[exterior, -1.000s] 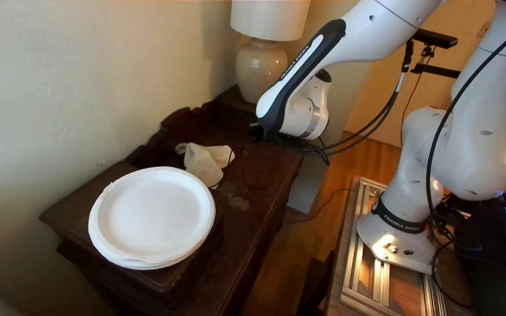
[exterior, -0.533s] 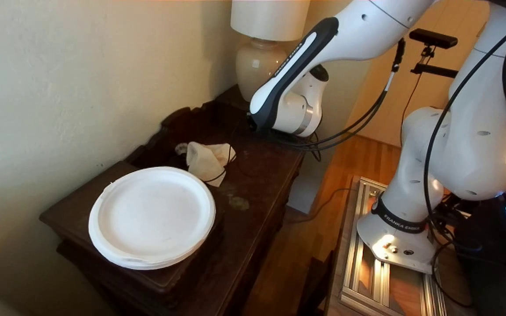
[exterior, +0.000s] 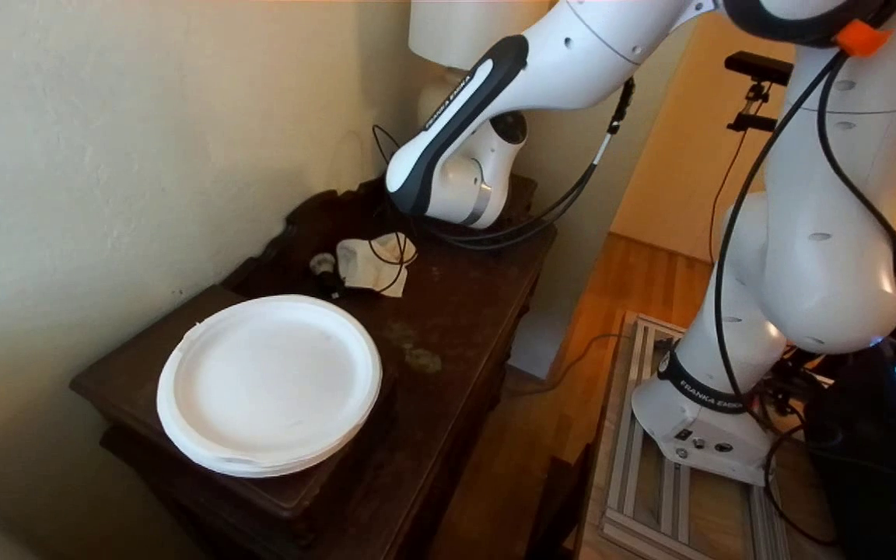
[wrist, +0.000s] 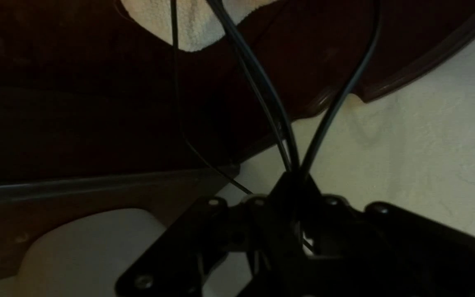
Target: Move the charger to the right
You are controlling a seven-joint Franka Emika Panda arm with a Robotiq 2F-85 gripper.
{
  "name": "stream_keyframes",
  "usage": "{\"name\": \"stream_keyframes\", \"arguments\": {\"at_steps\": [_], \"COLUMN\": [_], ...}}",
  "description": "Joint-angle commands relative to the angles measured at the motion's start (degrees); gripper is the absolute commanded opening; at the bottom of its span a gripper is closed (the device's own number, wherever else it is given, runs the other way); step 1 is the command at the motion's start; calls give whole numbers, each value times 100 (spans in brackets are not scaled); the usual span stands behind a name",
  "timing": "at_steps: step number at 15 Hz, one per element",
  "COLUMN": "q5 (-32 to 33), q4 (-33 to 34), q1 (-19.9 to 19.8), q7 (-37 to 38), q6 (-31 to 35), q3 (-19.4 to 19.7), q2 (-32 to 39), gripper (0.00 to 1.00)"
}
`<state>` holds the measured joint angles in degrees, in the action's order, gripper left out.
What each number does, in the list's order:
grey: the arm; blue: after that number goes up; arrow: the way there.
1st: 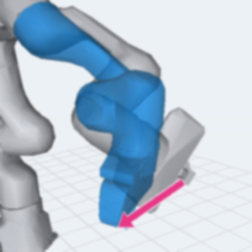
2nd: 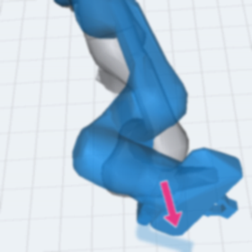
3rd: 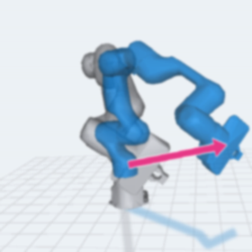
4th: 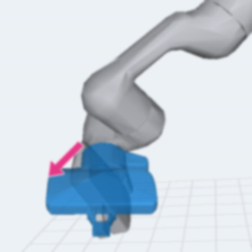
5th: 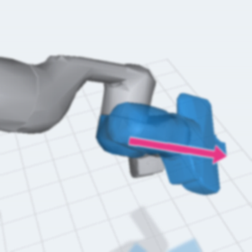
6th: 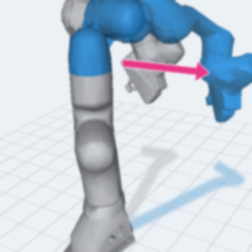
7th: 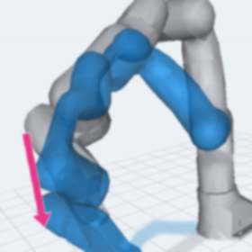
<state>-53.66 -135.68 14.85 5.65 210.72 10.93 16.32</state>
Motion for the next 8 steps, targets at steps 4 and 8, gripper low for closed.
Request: {"name": "stream_keyframes", "arguments": {"at_steps": [4,8], "q5": [-116,-422], "q4": [1285,1761], "q1": [-267,-254], "q7": [472,498], "q6": [909,1192], "q3": [-72,114], "q2": [1680,2172], "gripper": [1,31]}}
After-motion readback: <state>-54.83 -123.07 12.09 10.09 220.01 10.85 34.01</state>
